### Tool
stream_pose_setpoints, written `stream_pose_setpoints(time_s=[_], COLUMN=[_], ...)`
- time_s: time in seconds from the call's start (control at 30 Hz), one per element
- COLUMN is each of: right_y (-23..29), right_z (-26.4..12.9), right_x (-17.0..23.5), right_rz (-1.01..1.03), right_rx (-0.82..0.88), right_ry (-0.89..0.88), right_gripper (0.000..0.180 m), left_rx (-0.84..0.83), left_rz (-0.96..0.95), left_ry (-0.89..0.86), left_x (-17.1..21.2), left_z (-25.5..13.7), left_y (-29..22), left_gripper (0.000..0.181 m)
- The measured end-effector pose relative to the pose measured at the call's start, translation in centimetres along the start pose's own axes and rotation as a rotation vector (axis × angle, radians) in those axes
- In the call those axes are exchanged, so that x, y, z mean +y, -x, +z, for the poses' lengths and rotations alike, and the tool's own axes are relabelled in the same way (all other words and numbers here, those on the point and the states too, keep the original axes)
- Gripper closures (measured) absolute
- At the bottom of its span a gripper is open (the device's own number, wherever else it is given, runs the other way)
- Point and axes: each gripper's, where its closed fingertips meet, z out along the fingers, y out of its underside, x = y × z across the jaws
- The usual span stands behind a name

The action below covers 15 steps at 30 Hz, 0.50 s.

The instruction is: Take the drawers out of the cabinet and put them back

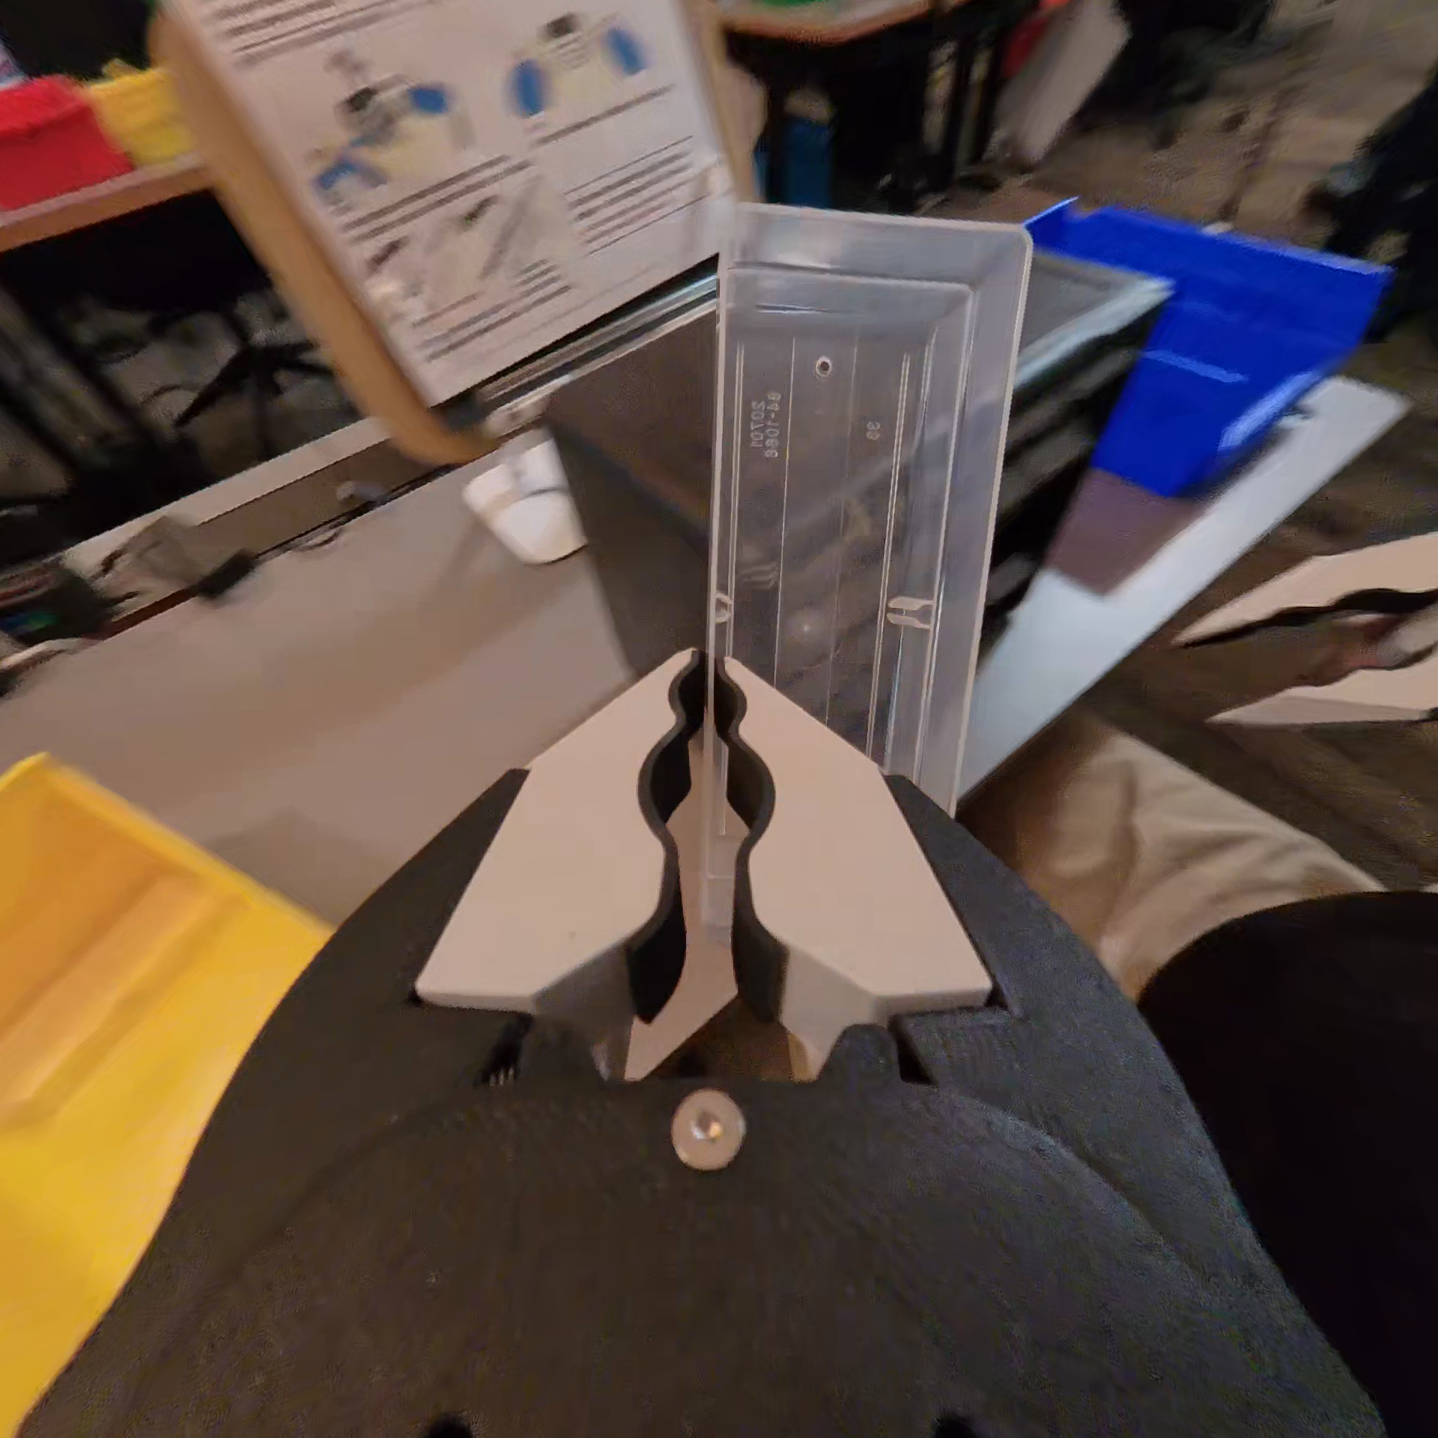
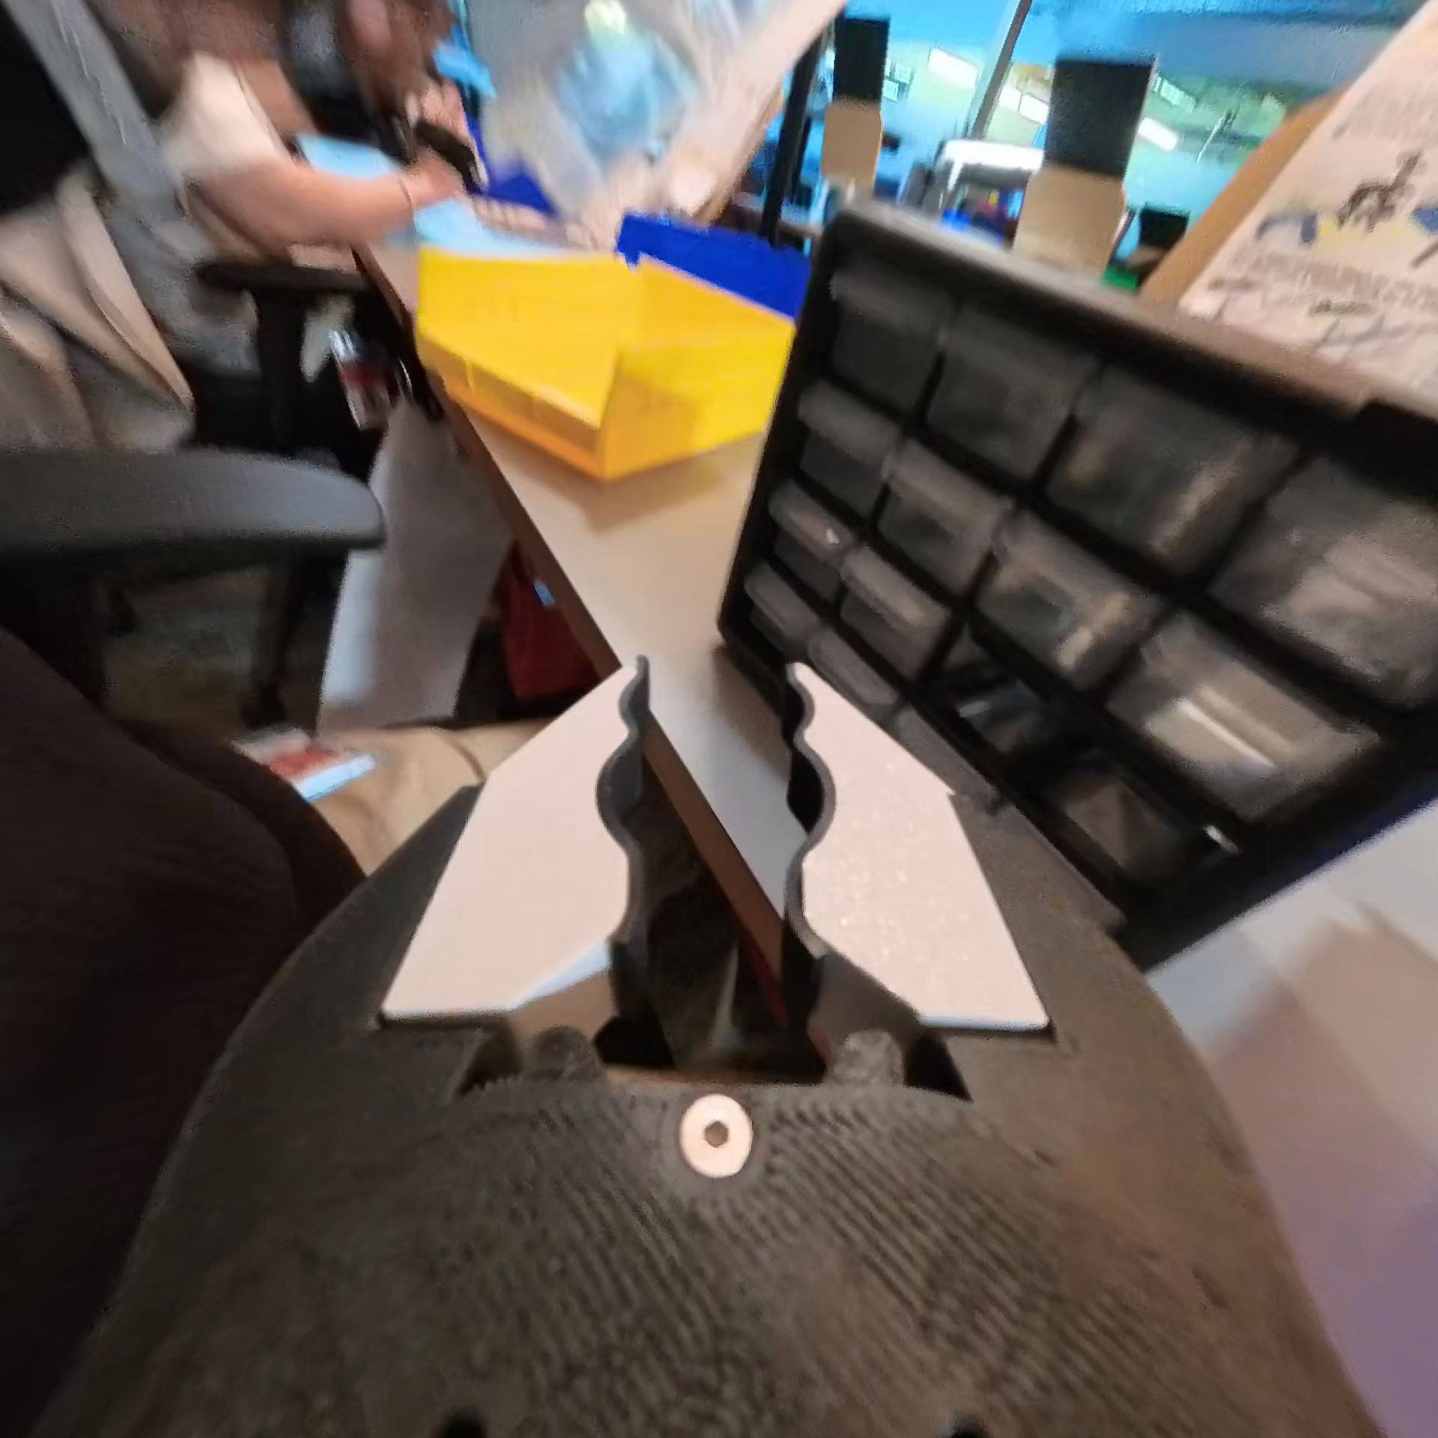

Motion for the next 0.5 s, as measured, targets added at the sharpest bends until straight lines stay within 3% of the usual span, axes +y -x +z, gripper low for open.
stream_pose_setpoints(time_s=[0.1, 0.2, 0.27, 0.37, 0.5], right_y=[2.2, 3.9, 4.8, 6.3, 6.8], right_z=[0.0, -0.2, 0.0, 0.9, 1.7], right_x=[-3.6, -5.1, -4.6, -2.8, -1.3], right_rz=[0.008, -0.106, -0.198, -0.246, -0.254], right_rx=[-0.008, 0.022, 0.031, -0.023, -0.044], right_ry=[-0.112, -0.163, -0.144, -0.070, -0.024], right_gripper=[0.134, 0.131, 0.131, 0.125, 0.125], left_rx=[0.099, 0.169, 0.192, 0.217, 0.149], left_rz=[0.025, -0.093, -0.251, -0.410, -0.423], left_ry=[-0.088, -0.185, -0.242, -0.178, -0.103], left_x=[0.7, 2.0, 2.5, 4.9, 7.4], left_z=[2.3, 5.2, 6.8, 9.5, 11.5], left_y=[-7.1, -11.9, -13.2, -14.0, -13.9], left_gripper=[0.181, 0.181, 0.181, 0.181, 0.181])
